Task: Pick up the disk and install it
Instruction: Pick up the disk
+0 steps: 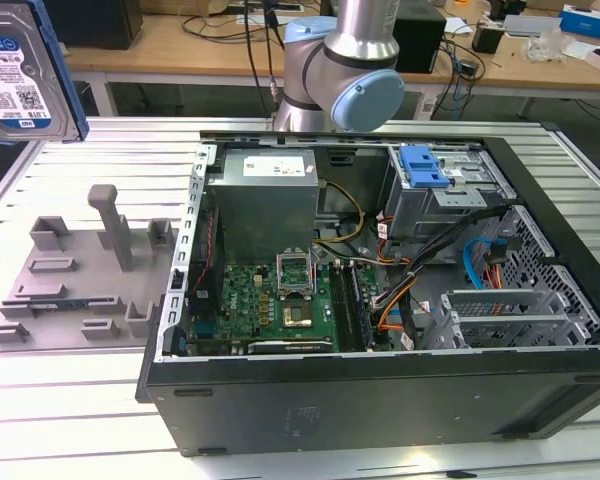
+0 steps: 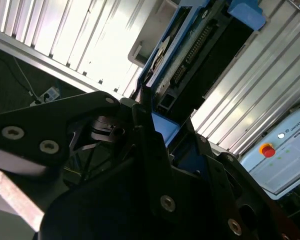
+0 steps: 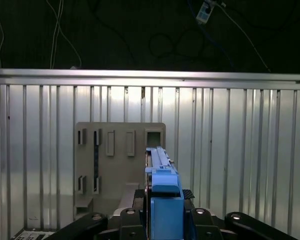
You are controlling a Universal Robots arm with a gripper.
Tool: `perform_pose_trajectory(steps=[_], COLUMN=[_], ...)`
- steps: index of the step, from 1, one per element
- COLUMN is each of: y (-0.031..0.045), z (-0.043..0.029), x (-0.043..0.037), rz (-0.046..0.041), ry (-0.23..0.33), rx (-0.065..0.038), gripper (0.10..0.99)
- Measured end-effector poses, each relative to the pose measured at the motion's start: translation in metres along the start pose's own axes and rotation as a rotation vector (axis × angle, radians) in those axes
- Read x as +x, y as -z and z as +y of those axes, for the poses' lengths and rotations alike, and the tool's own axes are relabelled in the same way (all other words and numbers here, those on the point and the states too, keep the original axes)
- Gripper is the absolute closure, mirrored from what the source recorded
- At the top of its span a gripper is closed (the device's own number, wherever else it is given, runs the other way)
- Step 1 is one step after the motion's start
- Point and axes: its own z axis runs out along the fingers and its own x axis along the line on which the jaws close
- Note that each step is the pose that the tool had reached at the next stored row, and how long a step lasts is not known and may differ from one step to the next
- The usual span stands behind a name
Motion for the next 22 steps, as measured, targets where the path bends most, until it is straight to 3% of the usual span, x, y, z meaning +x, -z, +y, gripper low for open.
perform_pose_trajectory(steps=[4, 12, 17, 22], y=[0.0000, 0.0001, -0.0002, -0.0004], z=[-0.0008, -0.0141, -0.0300, -0.0560], x=[0.0015, 0.0183, 0.0260, 0.0383], rz=[0.0001, 0.0000, 0.0001, 0.0000], ry=[0.000, 0.000, 0.000, 0.000], rx=[0.000, 0.000, 0.000, -0.001], gripper=[0.722, 0.722, 0.722, 0.722])
